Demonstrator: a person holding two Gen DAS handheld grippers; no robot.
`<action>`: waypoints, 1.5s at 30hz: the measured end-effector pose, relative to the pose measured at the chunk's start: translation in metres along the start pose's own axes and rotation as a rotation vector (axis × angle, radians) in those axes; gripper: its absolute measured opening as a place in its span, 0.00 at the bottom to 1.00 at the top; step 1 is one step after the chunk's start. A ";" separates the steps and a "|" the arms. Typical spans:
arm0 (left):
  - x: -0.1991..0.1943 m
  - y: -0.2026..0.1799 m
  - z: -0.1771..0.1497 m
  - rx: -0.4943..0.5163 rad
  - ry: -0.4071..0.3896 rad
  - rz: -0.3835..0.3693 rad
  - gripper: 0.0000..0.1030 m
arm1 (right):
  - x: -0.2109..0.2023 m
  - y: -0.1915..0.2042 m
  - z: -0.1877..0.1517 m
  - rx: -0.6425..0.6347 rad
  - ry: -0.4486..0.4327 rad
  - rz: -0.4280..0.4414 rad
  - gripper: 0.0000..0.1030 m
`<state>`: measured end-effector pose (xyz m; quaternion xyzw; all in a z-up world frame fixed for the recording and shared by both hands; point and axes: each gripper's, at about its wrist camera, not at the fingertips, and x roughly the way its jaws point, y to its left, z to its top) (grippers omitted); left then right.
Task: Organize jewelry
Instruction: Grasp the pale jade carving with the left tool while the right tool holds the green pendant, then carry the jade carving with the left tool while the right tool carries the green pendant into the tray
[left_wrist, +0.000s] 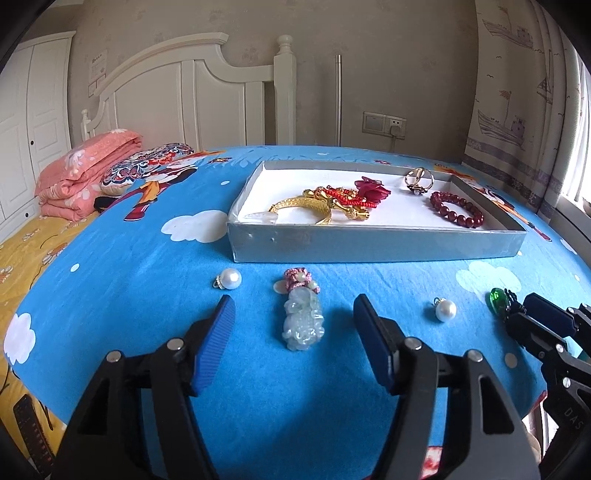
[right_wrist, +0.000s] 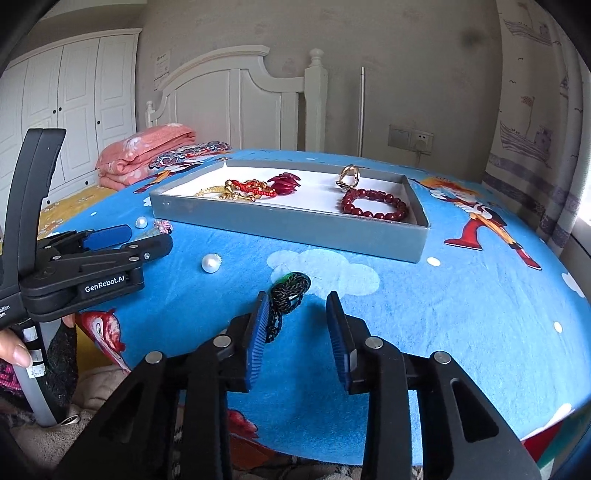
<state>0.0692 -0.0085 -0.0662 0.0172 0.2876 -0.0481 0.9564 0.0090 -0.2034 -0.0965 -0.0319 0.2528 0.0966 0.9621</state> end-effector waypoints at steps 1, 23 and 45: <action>0.000 0.000 0.000 0.001 -0.002 0.000 0.59 | 0.000 0.001 0.000 -0.003 0.000 -0.002 0.32; -0.051 -0.013 -0.003 0.059 -0.161 -0.017 0.19 | -0.034 0.023 0.015 -0.098 -0.139 -0.057 0.07; -0.066 -0.018 0.008 0.065 -0.205 -0.042 0.19 | -0.038 0.022 0.032 -0.074 -0.175 -0.065 0.07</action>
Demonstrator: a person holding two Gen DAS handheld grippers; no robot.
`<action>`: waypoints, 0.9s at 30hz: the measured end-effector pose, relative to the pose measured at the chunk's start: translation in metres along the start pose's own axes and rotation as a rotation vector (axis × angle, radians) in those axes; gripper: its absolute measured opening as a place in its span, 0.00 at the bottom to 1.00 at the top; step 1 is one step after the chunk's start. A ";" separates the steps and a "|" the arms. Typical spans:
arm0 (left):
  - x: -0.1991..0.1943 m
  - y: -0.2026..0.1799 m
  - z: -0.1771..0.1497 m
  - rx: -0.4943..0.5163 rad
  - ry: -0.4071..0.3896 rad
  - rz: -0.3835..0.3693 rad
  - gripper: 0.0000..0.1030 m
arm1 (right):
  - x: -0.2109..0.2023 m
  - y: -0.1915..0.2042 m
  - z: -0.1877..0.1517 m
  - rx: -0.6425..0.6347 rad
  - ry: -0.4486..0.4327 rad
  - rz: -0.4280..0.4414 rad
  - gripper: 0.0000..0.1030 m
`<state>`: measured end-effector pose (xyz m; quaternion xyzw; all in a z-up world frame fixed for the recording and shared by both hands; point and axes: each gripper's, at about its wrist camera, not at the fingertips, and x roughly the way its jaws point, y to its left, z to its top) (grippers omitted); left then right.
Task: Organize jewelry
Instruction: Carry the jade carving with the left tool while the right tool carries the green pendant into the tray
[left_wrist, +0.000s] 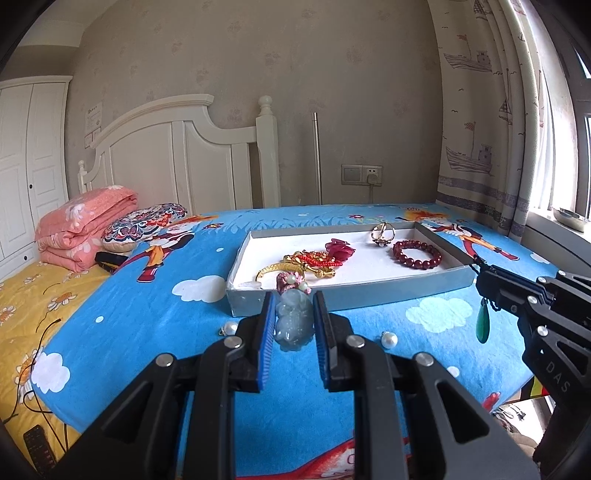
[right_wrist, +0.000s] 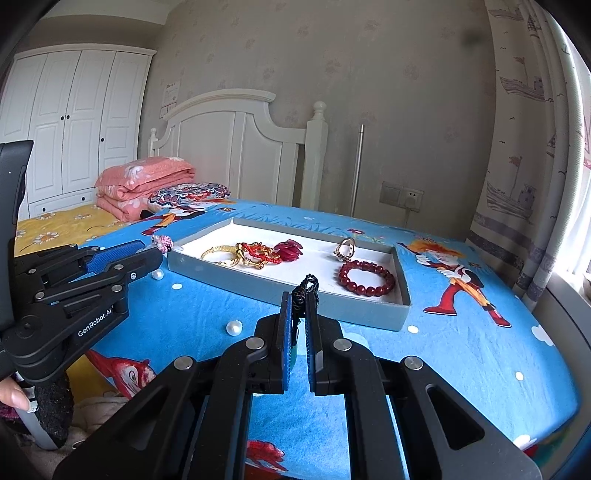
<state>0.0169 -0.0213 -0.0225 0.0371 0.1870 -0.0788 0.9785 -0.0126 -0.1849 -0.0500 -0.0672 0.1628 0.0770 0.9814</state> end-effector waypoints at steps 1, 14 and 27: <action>0.002 0.000 0.003 -0.006 0.011 -0.008 0.19 | 0.002 -0.001 0.002 0.005 0.003 0.004 0.07; 0.059 0.003 0.053 -0.024 0.091 -0.017 0.19 | 0.047 -0.011 0.044 0.019 0.045 -0.011 0.07; 0.146 0.013 0.099 -0.012 0.187 0.040 0.19 | 0.119 -0.036 0.085 0.075 0.148 -0.020 0.07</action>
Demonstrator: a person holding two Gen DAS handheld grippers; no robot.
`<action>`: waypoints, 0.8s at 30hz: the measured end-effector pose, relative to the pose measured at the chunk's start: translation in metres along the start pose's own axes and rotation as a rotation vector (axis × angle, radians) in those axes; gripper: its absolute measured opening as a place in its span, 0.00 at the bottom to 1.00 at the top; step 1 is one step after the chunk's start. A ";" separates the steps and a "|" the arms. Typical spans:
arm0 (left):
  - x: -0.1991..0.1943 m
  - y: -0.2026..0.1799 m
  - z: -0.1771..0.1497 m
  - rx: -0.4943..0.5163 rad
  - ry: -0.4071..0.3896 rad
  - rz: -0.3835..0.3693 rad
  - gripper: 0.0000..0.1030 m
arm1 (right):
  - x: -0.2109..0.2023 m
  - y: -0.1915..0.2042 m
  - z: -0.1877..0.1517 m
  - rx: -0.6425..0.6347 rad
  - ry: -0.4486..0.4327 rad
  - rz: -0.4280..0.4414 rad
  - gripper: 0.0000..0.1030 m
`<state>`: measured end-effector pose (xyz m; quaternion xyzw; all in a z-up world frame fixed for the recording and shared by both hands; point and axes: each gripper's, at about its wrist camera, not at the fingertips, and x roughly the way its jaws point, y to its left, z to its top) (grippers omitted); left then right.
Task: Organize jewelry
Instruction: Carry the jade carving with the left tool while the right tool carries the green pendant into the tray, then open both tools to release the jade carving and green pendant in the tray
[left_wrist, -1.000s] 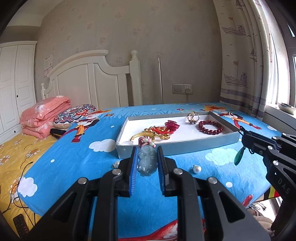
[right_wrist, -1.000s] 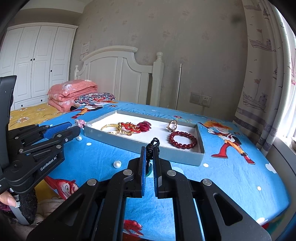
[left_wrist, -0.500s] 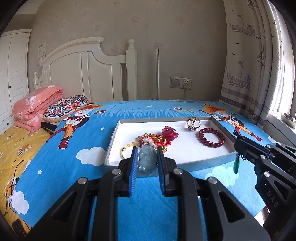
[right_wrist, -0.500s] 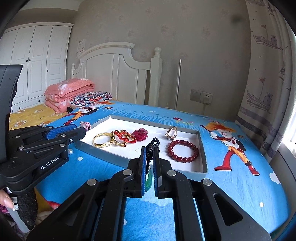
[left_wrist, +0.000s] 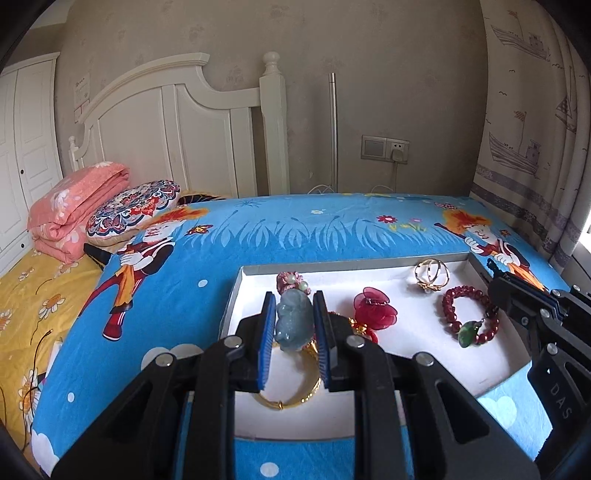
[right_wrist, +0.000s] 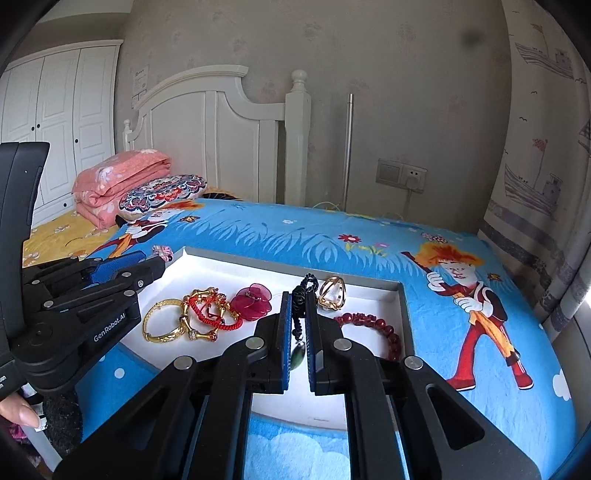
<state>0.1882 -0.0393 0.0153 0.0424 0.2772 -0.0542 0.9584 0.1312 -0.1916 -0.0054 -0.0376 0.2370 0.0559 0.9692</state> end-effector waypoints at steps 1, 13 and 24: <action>0.005 0.000 0.004 0.004 0.006 0.003 0.19 | 0.005 -0.001 0.004 0.000 0.008 -0.002 0.07; 0.044 0.000 0.025 0.001 0.078 0.038 0.19 | 0.045 -0.002 0.026 -0.017 0.074 -0.053 0.07; 0.061 -0.004 0.025 0.062 0.130 0.031 0.20 | 0.068 -0.004 0.021 -0.037 0.179 -0.039 0.11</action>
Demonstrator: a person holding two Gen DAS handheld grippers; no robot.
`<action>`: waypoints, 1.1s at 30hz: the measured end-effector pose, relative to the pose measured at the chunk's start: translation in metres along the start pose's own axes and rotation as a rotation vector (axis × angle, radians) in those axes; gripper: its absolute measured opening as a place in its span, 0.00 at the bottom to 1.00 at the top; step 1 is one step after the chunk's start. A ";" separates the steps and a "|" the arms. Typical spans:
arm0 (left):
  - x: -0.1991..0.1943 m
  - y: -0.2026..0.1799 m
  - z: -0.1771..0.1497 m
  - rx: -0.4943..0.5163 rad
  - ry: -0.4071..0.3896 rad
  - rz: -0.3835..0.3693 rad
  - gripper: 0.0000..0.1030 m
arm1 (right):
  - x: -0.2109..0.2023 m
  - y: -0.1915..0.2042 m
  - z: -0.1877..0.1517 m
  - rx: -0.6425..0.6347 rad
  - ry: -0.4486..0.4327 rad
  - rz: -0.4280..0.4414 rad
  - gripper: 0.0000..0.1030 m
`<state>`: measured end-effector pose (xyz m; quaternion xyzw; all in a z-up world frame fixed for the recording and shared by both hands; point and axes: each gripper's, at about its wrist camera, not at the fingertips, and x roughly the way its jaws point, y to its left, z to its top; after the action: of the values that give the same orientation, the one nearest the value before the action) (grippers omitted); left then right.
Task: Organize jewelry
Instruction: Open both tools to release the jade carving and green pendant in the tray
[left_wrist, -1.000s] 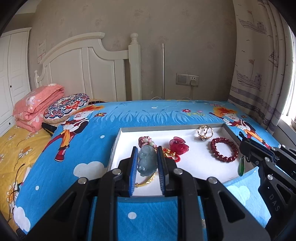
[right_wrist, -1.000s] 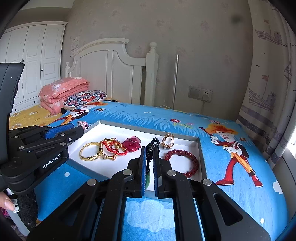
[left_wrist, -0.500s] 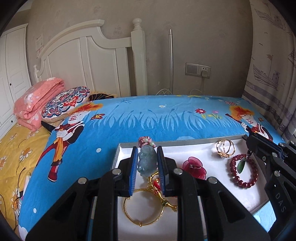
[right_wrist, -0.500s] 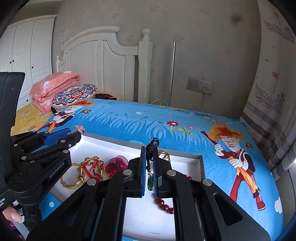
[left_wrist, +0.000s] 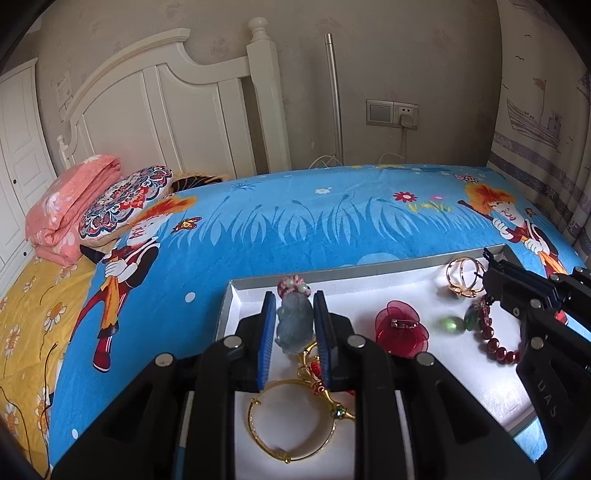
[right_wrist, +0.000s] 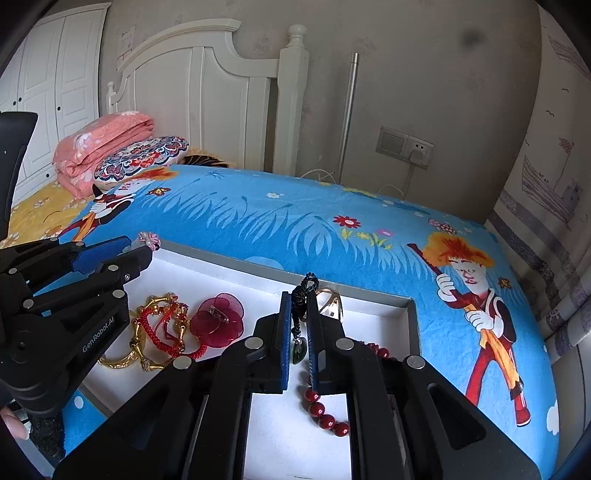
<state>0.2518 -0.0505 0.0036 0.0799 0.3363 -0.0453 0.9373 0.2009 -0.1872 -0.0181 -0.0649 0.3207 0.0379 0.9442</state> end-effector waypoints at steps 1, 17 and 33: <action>0.002 0.000 0.000 0.003 0.004 0.009 0.26 | 0.001 -0.001 -0.001 0.001 0.008 0.001 0.15; -0.033 0.016 0.024 0.073 -0.024 -0.064 0.64 | -0.046 -0.028 0.008 -0.002 -0.085 -0.003 0.33; -0.067 -0.006 -0.023 0.034 -0.088 -0.035 0.92 | -0.081 -0.067 -0.044 0.005 -0.074 -0.006 0.44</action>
<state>0.1852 -0.0497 0.0277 0.0878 0.2952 -0.0709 0.9487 0.1182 -0.2627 0.0031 -0.0619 0.2852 0.0368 0.9557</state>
